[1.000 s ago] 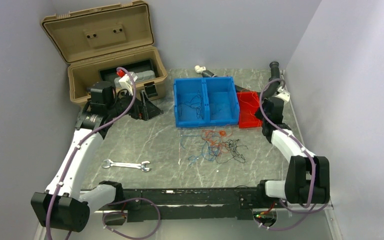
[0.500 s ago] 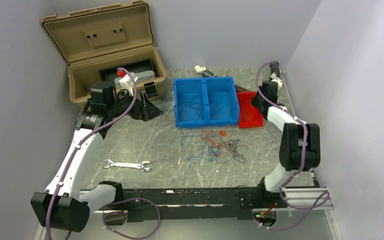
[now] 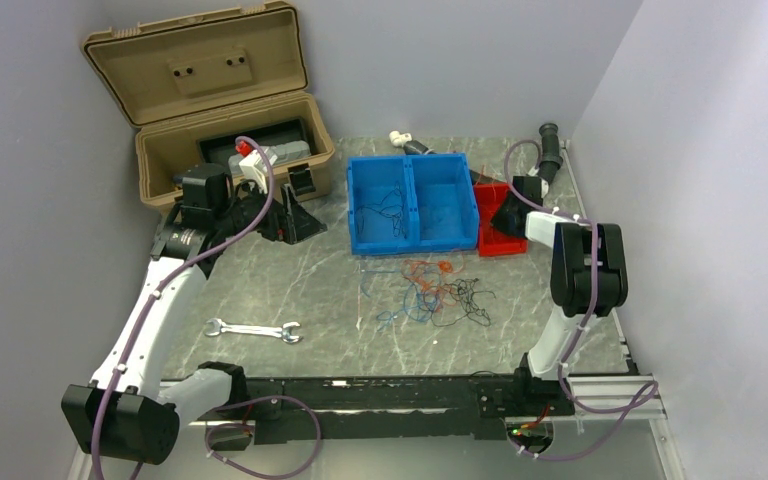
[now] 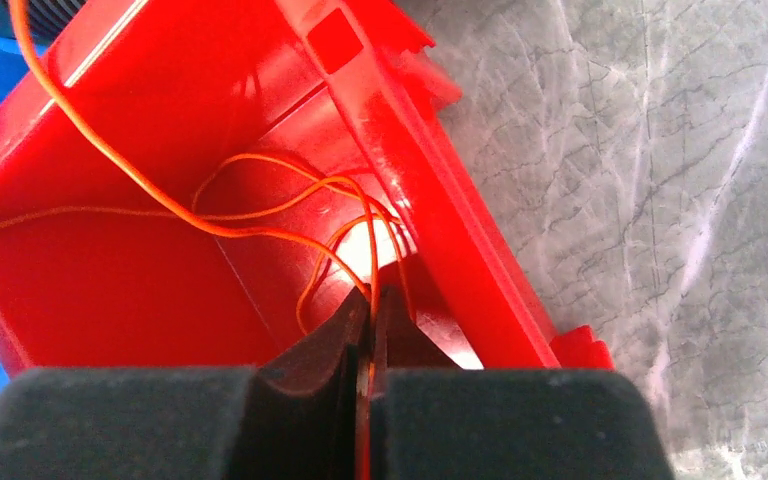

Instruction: Untangle the cables

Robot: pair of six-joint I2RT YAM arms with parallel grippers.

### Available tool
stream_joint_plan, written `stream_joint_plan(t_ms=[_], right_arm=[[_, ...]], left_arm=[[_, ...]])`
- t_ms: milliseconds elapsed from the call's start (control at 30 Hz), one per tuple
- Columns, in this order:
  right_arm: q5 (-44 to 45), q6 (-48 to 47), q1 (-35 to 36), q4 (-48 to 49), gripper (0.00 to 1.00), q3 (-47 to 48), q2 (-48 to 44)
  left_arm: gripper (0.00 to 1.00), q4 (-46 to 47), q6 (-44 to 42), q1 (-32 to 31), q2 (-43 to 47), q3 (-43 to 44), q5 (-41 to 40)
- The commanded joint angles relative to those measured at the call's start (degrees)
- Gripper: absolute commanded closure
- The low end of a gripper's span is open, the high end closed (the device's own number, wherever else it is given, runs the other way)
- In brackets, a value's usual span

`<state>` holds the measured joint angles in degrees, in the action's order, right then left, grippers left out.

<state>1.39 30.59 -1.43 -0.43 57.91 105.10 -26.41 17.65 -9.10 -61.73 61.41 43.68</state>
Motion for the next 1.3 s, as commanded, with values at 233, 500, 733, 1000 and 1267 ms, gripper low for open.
stream_joint_plan(t_ms=[233,500,733,1000,1267], right_arm=[[4.4,-4.2,-0.3,-5.6,0.65,3.1,-13.1],[1.5,-7.9,-0.4,-8.8,0.41,11.9,-12.3],[-7.9,-10.0,-0.4,-16.7,0.16,29.6,1.3],[-9.8,-3.8,-0.4,-17.9,0.32,38.4,10.4],[-16.0,3.1,-0.3,-13.7,0.37,37.2,14.8]], left_arm=[[0.04,0.9,-1.2,-0.6,-0.4,1.9,0.1],[0.04,-0.2,-1.7,-0.9,-1.1,3.4,-0.1],[0.04,-1.1,-1.8,-1.3,-1.6,4.4,-0.7],[0.04,-2.1,-2.1,-1.5,-1.6,5.0,-2.0],[0.04,-1.6,-1.9,-1.5,-1.8,4.1,-2.5]])
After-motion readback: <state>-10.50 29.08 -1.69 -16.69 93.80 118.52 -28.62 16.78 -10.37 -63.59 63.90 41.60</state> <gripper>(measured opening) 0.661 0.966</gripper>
